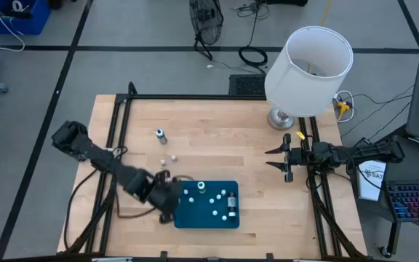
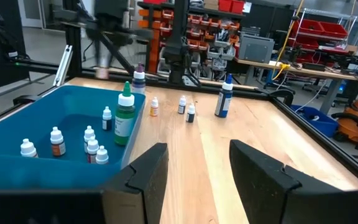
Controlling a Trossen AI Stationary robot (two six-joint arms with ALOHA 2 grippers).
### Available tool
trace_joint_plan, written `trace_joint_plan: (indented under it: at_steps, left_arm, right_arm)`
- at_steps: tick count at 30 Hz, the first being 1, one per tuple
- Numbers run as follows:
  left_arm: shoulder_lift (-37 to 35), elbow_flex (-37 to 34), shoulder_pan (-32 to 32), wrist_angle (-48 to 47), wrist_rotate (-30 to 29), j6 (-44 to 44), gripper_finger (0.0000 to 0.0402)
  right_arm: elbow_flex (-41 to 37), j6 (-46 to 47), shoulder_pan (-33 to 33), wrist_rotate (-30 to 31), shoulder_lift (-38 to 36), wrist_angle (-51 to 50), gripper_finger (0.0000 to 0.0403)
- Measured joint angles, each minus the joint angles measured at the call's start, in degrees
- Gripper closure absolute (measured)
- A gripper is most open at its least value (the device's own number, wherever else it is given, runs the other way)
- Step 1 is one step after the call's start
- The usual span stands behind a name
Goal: Pick & Place food coloring
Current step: Put the orange food coloring bottle into the blue container
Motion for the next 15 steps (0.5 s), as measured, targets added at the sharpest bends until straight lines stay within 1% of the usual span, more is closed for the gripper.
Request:
trace_joint_plan:
  at_steps: [2, 5, 11, 15]
  left_arm:
    - [1.64, 0.08, -1.56, 3.92, 0.01, -0.11, 0.0336]
    - [4.62, 0.07, -1.98, 5.94, 0.42, 0.12, 0.0336]
    - [9.67, 0.00, 0.88, 5.66, 3.71, 0.97, 0.0336]
    - [11.34, 0.00, 3.04, 6.46, 3.94, 3.03, 0.0336]
  right_arm:
    - [0.00, 0.00, -0.01, 0.01, 0.00, 0.18, 0.0242]
    - [0.00, 0.01, 0.00, 0.01, 0.01, 0.18, 0.0241]
    - [0.00, 0.00, -0.02, 0.02, 0.13, 0.19, 0.0243]
    - [0.00, 0.02, 0.00, 0.00, 0.13, 0.24, 0.0241]
